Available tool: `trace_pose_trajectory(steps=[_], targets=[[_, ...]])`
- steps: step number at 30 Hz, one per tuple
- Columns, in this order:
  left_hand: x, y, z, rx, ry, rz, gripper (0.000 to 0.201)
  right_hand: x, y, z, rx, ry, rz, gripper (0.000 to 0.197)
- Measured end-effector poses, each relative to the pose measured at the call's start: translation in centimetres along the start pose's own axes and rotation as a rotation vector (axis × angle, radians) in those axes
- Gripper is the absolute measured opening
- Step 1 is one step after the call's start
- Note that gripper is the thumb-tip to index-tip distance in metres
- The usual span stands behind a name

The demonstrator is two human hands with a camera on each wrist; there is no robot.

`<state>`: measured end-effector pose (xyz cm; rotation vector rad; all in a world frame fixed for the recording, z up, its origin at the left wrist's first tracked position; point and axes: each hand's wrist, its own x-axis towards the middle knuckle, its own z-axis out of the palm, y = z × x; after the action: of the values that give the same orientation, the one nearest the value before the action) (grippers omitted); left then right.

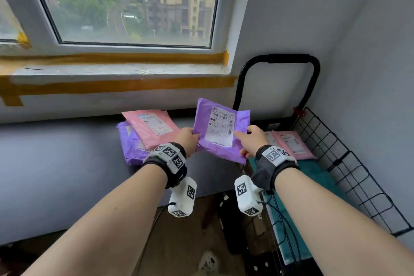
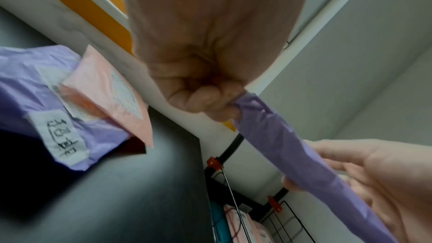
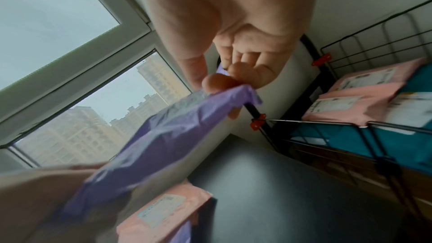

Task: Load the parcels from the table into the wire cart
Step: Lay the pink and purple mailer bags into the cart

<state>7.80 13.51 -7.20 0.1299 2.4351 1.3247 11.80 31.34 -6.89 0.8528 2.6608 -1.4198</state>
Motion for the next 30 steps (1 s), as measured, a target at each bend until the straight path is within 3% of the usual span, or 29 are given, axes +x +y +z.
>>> trace_pose_trajectory(steps=[2,6,14,19,21,24,27,30], targets=[[-0.4,0.3,1.1,0.0,0.002,0.028,0.026,-0.8,1.3,-0.9,-0.011,-0.015,0.001,0.016],[-1.3,1.1,2.8,-0.077,-0.16,0.013,0.021,-1.7,3.2,-2.9,0.015,0.04,0.043,0.026],[-1.3,4.5,8.4,0.08,-0.275,-0.005,0.019,-1.0,7.0,-7.7,-0.03,0.114,0.093,0.025],[-0.3,6.6,12.9,0.093,-0.416,-0.081,0.02,0.2,10.4,-11.0,-0.094,0.118,0.106,0.022],[0.8,7.2,15.4,0.11,-0.417,-0.071,0.016,1.1,12.0,-12.4,-0.117,0.099,0.103,0.023],[2.9,8.4,19.7,0.049,-0.313,-0.076,0.009,3.6,15.1,-14.9,-0.109,0.079,0.107,0.021],[5.2,9.8,24.3,0.07,-0.203,-0.114,0.023,6.8,18.3,-17.7,-0.12,0.052,0.12,0.016],[7.4,11.3,29.1,0.143,-0.196,-0.163,0.021,10.2,21.2,-20.8,-0.165,-0.016,0.139,0.017]])
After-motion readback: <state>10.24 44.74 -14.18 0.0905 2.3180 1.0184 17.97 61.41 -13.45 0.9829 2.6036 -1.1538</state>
